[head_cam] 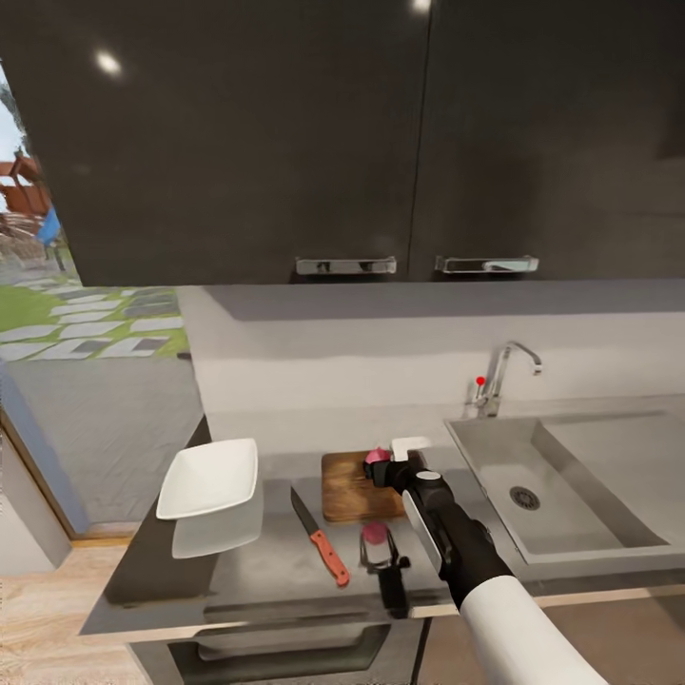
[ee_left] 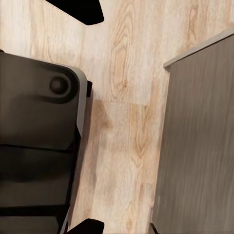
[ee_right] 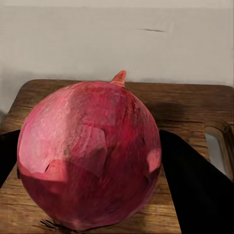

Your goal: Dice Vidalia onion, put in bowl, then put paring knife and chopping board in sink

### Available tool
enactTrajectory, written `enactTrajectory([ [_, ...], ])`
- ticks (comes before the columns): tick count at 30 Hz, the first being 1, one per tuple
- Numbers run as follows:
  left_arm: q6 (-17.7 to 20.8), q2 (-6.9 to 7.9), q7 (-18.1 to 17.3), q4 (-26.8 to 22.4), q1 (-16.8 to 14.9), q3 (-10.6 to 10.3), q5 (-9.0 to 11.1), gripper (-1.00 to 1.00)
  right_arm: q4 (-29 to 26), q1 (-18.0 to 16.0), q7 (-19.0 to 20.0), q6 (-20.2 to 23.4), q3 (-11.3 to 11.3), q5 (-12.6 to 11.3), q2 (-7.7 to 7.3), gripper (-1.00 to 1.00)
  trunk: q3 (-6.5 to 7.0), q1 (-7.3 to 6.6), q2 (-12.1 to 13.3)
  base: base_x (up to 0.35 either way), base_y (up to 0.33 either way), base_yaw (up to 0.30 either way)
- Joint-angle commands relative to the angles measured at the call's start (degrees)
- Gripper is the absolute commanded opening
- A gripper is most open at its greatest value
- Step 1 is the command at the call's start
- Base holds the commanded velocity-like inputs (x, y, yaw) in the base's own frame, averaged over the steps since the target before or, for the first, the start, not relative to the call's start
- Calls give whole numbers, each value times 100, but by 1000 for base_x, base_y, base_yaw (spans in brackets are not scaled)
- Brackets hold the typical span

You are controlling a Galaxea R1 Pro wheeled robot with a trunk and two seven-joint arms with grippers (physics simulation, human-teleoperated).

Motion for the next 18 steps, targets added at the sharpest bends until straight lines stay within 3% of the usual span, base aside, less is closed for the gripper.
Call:
enactTrajectory([
  [1,-13,2,18,-4,0,-13,57,100,-5,-6,-33,28,11,-31,0,-100,-22,4,-14,0,203,0],
  [6,-13,2,18,-4,1,-13,57,100,40,-4,-33,25,10,-31,1,-100,-67,4,-14,0,122,0],
  [18,-13,2,18,-1,1,-13,57,100,105,-6,-33,19,3,-31,4,-100,-175,4,-14,0,11,0],
])
